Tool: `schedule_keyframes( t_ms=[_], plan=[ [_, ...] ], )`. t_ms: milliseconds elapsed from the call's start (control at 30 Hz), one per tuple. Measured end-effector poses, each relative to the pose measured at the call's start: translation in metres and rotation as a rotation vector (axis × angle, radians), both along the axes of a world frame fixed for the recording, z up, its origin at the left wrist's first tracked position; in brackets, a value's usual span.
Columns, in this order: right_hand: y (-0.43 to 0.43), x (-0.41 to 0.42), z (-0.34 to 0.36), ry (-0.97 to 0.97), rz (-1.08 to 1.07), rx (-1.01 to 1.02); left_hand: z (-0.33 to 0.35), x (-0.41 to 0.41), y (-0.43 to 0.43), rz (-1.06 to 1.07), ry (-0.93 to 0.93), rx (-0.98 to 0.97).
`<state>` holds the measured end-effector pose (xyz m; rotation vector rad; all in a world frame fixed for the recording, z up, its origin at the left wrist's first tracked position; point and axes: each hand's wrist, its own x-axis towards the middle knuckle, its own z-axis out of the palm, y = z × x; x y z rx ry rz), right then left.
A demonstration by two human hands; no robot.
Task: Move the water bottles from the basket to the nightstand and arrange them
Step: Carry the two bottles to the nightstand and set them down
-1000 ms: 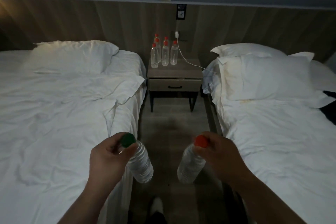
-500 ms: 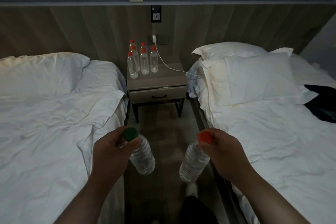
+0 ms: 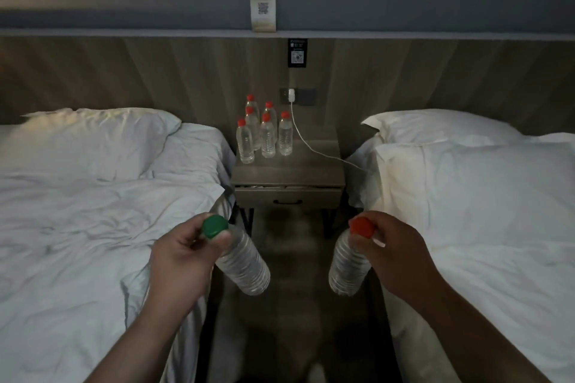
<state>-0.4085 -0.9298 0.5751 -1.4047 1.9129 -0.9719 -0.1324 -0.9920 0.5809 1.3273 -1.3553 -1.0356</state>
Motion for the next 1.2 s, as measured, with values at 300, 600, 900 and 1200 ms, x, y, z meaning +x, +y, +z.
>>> schedule_keyframes(
  t_ms=[300, 600, 900, 1200],
  plan=[
    [-0.098, -0.024, 0.002, 0.037, 0.067, -0.002, -0.002, -0.004, -0.066, 0.075, 0.004, -0.044],
    [-0.206, -0.015, -0.008, 0.042, 0.065, 0.058, -0.033, 0.0, -0.179, 0.038, -0.033, -0.025],
    [-0.285, -0.031, -0.005, 0.005, -0.024, 0.091, -0.046, -0.019, -0.295, -0.078, -0.092, -0.028],
    [-0.375, -0.062, -0.054, 0.085, 0.073, 0.214, -0.091, -0.053, -0.373, 0.092, -0.324, 0.116]
  ],
)
